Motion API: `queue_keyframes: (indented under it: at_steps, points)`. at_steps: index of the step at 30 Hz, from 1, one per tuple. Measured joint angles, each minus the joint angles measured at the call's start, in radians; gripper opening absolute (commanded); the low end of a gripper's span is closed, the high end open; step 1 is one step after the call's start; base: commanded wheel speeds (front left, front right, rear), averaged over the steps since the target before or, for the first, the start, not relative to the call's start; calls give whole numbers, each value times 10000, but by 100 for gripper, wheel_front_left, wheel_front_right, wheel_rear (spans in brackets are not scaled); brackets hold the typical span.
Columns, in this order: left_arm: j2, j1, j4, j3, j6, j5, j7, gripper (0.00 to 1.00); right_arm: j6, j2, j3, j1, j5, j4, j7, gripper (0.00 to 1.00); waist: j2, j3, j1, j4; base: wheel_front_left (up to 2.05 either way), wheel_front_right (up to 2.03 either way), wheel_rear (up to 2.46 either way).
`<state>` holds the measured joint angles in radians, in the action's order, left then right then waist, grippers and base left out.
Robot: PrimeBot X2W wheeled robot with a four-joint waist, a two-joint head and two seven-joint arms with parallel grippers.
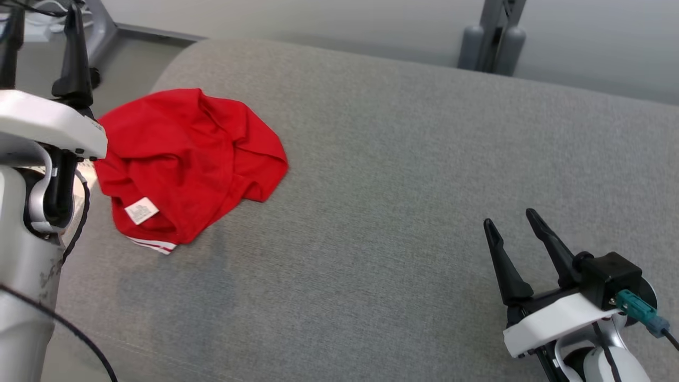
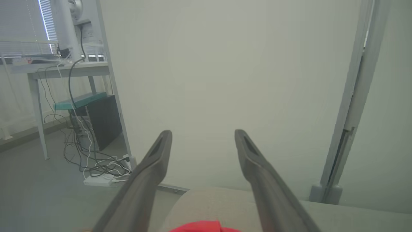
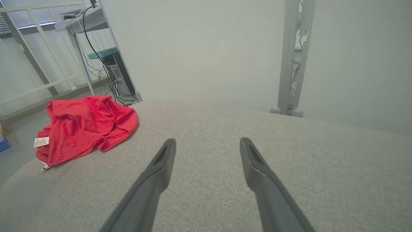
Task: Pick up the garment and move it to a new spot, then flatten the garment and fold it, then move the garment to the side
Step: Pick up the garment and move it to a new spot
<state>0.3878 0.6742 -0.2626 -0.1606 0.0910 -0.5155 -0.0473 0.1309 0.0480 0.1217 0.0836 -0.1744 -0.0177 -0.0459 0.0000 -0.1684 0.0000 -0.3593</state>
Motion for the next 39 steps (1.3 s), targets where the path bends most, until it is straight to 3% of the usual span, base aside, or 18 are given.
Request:
queue_keyframes:
  at_steps: [5, 14, 22, 27, 28, 29, 39]
  points:
    - [-104, 738, -2617, -345, -671, -397, 754, 100, 0, -4, 42, 342, 113, 63, 21, 100, 0, -704, 0, 358, 0, 0, 0]
    - [-694, 1142, -6136, -560, -1371, -1089, 1879, 100, 0, 0, -65, 729, 378, 104, 117, 100, 0, -1774, 0, 734, 0, 0, 0]
    - [-1078, 1473, -7935, -782, -1712, -1306, 2378, 100, 0, 0, -21, 1091, 573, 215, 286, 100, 0, -2356, 0, 695, 0, 0, 0]
    - [-1229, 1708, -8728, -855, -1791, -1310, 2125, 100, 0, 0, 42, 1242, 568, 163, 360, 100, 0, -2475, 0, 723, 0, 0, 0]
    - [-1241, 1751, -8824, -846, -1791, -1344, 2042, 47, 0, 0, 40, 1242, 548, 140, 359, 100, 0, -2454, 0, 733, 0, 0, 0]
    - [-1233, 1759, -8878, -830, -1776, -1367, 1822, 0, 0, 0, 35, 1243, 512, 121, 355, 100, 0, -2425, 0, 743, 0, 0, 0]
    - [-861, 2452, -8650, -702, -1603, -1177, -644, 0, 0, 0, -176, 1068, 190, -109, 182, 100, -1, -1719, 0, 745, 0, 0, 0]
